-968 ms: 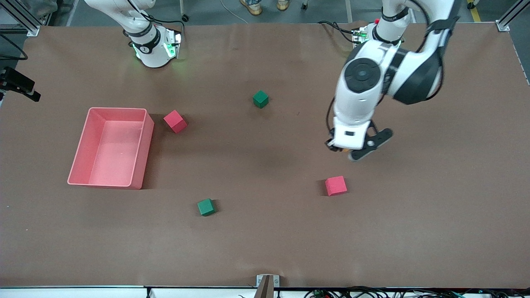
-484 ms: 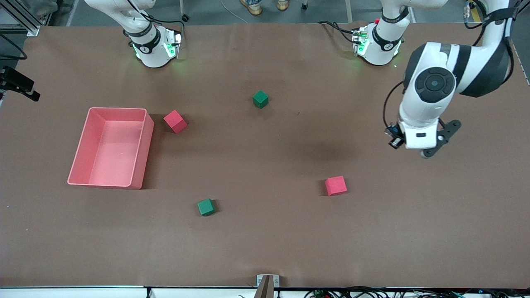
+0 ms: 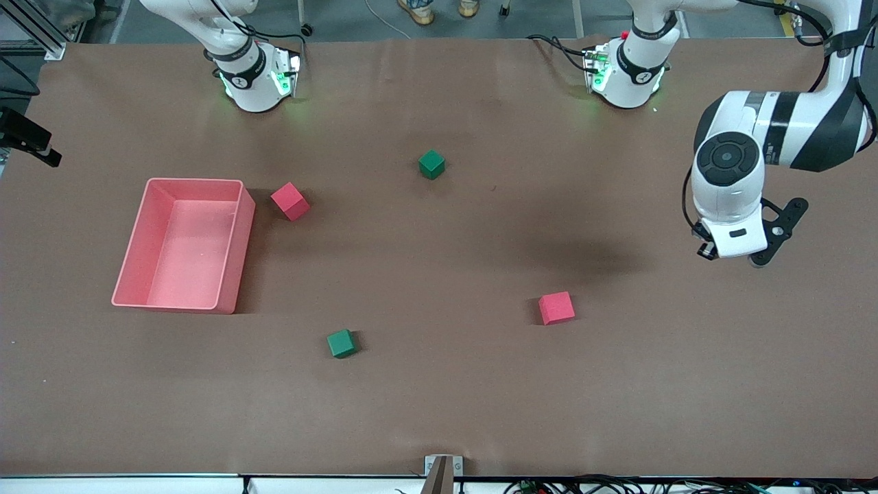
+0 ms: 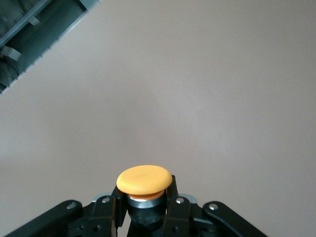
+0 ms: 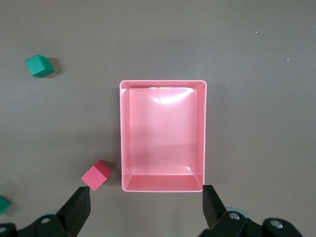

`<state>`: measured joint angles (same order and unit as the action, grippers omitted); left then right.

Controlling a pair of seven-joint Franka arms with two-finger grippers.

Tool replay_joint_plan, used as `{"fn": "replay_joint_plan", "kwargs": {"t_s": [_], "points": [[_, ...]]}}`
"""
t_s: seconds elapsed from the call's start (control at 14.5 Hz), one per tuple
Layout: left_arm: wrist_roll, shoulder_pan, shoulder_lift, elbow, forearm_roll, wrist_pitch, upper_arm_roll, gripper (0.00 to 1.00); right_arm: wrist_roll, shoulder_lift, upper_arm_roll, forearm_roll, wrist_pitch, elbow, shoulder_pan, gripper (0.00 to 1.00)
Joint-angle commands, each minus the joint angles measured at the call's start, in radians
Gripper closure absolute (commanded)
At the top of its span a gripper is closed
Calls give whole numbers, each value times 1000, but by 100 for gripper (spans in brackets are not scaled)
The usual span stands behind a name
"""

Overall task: Place and upright button with both arms
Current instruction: 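Rotate the left wrist to turn the held button cap-up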

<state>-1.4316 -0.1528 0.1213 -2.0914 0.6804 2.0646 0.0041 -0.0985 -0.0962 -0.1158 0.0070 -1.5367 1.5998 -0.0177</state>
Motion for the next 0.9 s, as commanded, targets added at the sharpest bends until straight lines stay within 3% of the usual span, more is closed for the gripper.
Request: {"fn": "replay_joint_plan", "kwargs": {"t_s": [0.0,0.35,0.48,0.83], "points": [[-206,42,32,-45,178,63,-10,100,-17,3,8,27,15,-12,-25,0],[-764,51,228,-56,624,75,0,100,-17,3,10,27,17,-15,-33,0],[-939,110,286,-55,802,66,-1,100,-18,3,10,27,21,-15,-31,0],[-1133,150,418,-24,1014,-72,0,100,-18,3,10,27,33,-14,-33,0]]}}
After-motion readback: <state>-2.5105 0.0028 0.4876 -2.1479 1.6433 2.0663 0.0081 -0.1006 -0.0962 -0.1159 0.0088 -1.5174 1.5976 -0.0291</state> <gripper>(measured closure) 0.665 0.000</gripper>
